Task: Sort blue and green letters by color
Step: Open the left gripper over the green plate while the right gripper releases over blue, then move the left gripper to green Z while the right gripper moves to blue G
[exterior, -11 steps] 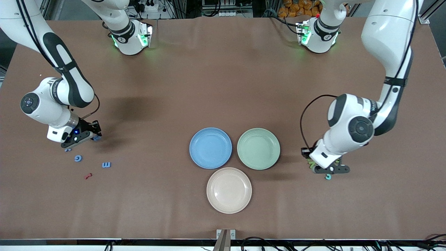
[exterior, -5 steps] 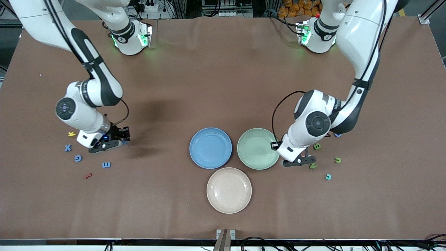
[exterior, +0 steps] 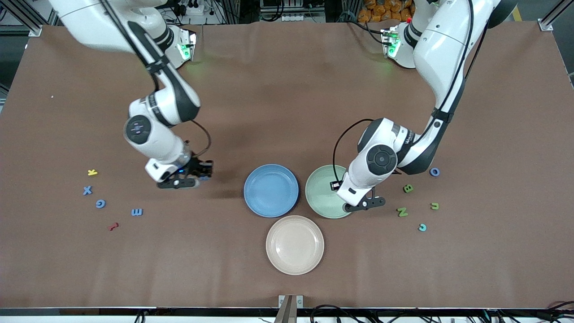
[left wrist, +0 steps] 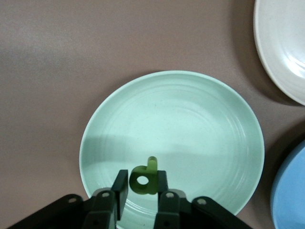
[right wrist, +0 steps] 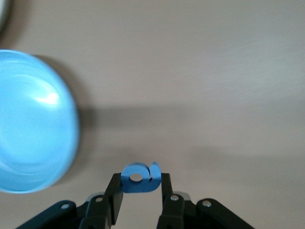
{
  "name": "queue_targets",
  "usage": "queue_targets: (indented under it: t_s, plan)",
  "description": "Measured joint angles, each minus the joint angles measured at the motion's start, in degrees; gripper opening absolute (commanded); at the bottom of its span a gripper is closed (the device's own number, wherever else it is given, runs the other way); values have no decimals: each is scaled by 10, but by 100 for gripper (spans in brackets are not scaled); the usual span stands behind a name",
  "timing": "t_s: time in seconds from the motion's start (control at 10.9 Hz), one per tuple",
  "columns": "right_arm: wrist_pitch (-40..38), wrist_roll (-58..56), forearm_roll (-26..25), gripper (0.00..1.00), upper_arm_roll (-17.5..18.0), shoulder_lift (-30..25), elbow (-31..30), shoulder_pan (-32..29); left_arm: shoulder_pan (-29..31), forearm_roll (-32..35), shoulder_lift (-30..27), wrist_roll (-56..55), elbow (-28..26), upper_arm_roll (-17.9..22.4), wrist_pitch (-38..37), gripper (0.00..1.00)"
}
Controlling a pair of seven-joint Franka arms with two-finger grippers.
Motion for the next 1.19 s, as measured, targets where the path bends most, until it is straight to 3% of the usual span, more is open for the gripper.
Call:
queue_targets:
  t_s: [0.28,0.64,0.73,0.92,1.01,1.19]
  plan:
    - [-17,121,2,0,0,33,66,61,-1,0,1,0,5,1,0,100]
    - [-17,230,2,3,0,117,164,119,-3,13,1,1,9,5,0,100]
    - [-16,236,2,27,-1,134,185,127,-1,21,1,2,9,8,0,100]
    - [-16,236,2,95,-2,158,222,136,7,28,1,20,9,13,0,100]
    - [-17,237,2,100,-5,164,232,140,16,29,1,47,9,15,0,100]
    - [-23,238,2,100,-15,168,234,141,42,29,1,99,5,15,-1,100]
